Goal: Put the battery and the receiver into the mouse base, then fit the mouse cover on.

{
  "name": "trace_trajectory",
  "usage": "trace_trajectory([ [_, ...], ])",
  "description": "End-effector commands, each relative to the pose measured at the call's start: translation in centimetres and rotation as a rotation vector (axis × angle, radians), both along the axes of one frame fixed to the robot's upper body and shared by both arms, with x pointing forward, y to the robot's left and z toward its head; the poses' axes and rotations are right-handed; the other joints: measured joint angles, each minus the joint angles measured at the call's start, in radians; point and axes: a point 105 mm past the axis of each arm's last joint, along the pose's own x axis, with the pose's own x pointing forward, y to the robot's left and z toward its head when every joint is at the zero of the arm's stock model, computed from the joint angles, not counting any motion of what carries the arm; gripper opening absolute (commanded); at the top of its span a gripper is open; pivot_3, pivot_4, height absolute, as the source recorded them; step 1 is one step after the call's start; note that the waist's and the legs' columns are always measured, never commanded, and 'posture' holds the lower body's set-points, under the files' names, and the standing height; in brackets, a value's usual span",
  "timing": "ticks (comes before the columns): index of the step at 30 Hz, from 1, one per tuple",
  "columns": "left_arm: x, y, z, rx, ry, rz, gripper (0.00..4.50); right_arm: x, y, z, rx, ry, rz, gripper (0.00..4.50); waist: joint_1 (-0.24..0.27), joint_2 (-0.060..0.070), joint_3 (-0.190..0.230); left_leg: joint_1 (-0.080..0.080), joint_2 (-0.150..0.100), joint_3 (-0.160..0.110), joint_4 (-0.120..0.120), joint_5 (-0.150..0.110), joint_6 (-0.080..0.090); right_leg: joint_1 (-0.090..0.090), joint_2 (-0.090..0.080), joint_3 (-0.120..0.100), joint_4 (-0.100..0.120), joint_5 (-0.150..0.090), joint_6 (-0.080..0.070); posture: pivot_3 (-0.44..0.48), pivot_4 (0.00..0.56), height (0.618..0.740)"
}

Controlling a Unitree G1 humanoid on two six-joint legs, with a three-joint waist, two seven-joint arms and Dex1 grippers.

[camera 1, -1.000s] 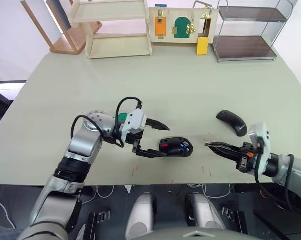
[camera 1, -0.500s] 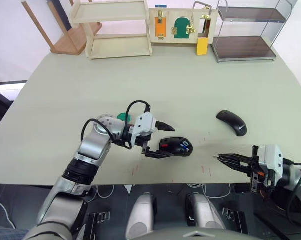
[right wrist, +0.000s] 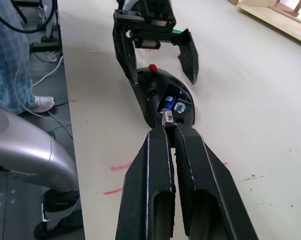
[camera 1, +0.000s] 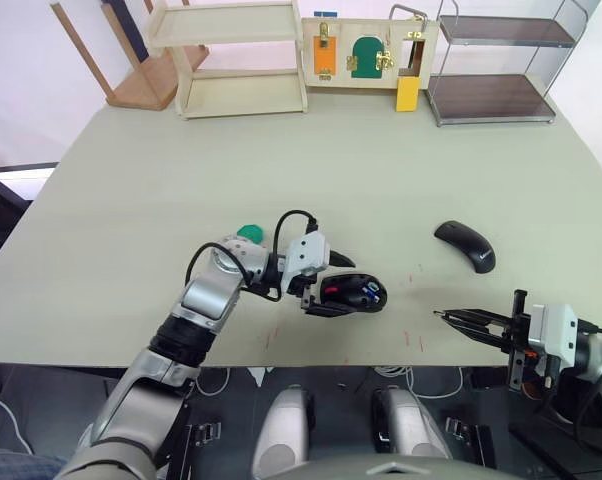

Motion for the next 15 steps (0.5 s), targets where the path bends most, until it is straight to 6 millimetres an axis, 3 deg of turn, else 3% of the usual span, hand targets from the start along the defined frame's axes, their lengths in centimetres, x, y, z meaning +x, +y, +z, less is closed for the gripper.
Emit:
trace_trajectory([
  [1, 0.2, -0.6, 0.1, -0.002, -0.018, -0.007, 4.49, -0.1, 0.2, 0.8, 0.016, -0.043, 0.009, 0.00, 0.000, 0.000, 0.000, 0.000, 0.000, 0.000, 0.000, 0.000, 0.000, 0.000, 0.000, 0.000, 0.000, 0.000, 0.000, 0.000, 0.150, 0.740],
  [15, 0.0, -0.5, -1.5, 0.047, 0.054, -0.002, 4.49, -0.3, 0.5, 0.6, 0.012, -0.045, 0.032, 0.00, 0.000, 0.000, 0.000, 0.000, 0.000, 0.000, 0.001, 0.000, 0.000, 0.000, 0.000, 0.000, 0.001, 0.000, 0.000, 0.000, 0.150, 0.740],
])
